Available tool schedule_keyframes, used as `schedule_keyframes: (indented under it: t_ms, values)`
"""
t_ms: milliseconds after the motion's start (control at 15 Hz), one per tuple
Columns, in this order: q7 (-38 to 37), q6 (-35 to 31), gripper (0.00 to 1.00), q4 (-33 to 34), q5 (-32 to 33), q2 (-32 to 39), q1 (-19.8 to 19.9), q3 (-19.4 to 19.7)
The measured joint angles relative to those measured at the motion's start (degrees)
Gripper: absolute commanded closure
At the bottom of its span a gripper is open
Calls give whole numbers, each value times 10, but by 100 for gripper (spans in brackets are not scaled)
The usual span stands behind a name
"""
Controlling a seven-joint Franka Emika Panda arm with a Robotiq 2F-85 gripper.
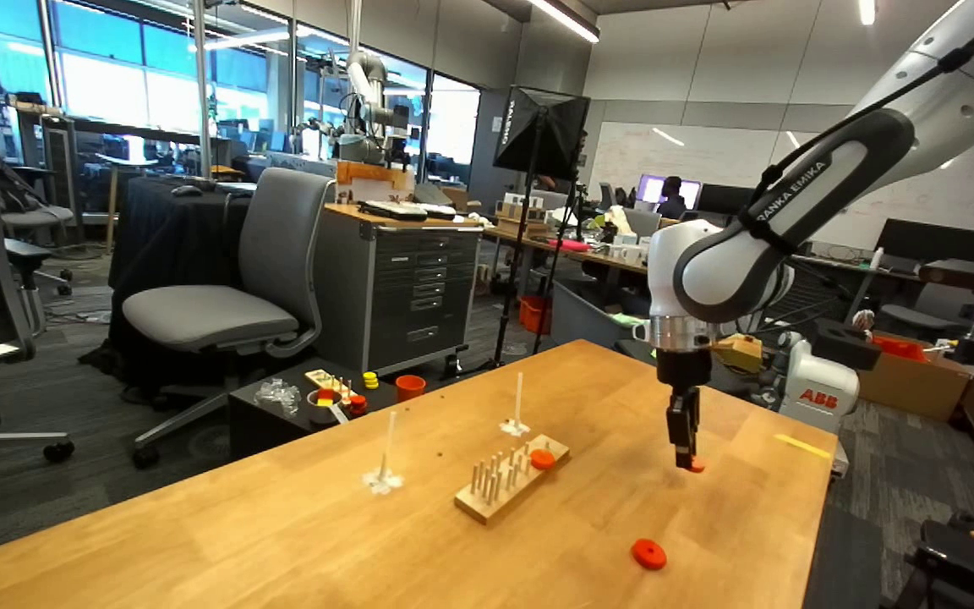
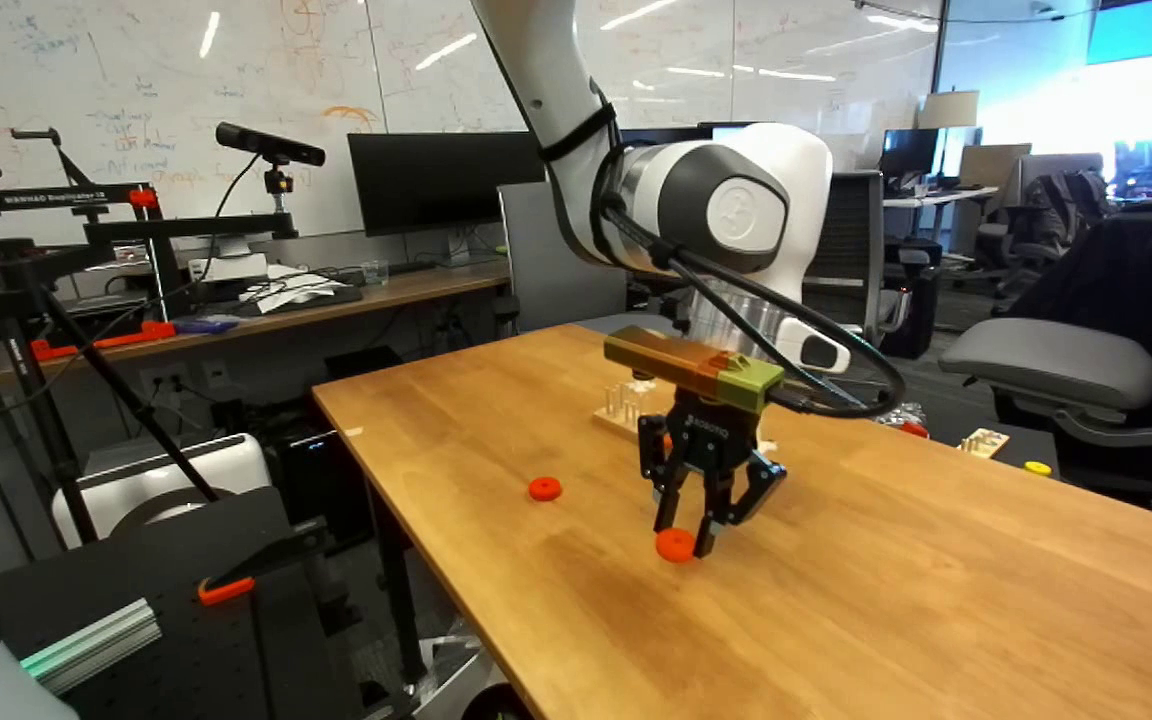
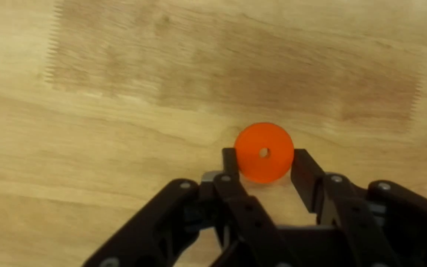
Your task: Pick up two orange small objects from the table and put them on top of each other on the wooden holder.
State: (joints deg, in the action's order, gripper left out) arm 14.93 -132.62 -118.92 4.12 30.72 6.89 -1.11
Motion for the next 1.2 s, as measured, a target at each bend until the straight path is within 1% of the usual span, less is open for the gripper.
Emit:
schedule_keyframes:
  t_ms: [267, 333, 667, 867, 1200]
  values:
    - [-43, 14, 82, 28, -9, -2, -38, -10]
    - [-54, 17, 84, 36, -11, -2, -46, -11]
    - [-97, 36, 84, 84, -11, 3, -82, -16]
    - [-109, 55, 84, 117, -13, 13, -97, -20]
    - [-110, 93, 84, 178, -24, 44, -104, -29]
